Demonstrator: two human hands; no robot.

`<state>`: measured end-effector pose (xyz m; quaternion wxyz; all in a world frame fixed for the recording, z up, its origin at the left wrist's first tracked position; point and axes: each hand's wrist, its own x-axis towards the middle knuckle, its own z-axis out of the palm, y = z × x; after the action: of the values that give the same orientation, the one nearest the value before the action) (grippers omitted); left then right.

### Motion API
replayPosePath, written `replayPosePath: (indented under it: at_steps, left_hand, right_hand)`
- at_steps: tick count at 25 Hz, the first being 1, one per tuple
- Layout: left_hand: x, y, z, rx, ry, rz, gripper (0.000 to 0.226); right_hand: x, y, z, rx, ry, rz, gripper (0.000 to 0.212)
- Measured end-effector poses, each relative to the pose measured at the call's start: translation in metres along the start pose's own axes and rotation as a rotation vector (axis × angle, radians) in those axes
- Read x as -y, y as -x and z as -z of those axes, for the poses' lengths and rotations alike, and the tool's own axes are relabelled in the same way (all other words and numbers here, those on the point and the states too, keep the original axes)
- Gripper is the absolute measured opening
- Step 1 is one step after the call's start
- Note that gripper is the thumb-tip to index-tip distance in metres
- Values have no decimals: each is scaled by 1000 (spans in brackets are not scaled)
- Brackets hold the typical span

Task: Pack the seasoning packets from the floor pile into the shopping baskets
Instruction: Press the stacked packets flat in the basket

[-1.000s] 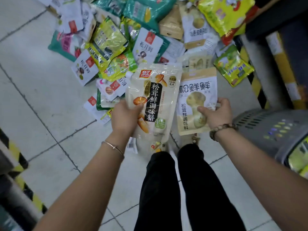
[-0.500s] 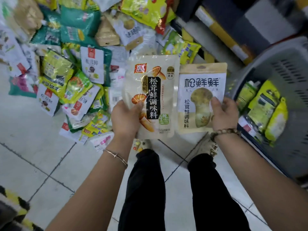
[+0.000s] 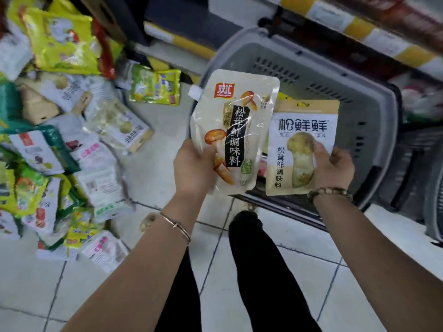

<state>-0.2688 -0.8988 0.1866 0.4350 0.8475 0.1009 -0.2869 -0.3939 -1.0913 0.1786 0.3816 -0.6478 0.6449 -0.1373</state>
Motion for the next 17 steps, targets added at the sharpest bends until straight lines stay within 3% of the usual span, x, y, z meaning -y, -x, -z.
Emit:
replayPosePath:
  at_steps: [2,4,6,12,17]
  left_hand:
    - [-12,1,-35,31,-68,-8,14]
    - [-18,-2,-65,54,-127,8,3]
    - [-22,-10,-97,79,-221,18,18]
    - [9,-42,-170,204,-415,7,17]
    - [45,-60,-197,157,-448,90,21]
  right_hand:
    - [-23,-31,18,-14,80,-46,26]
    - [-45,-56,31,-16,147,-81,26]
    - [-66,-78,39,-8,216,-143,30]
    - [-118,-105,5,138,208,-244,32]
    - [-162,-113,-30,230,212,-435,30]
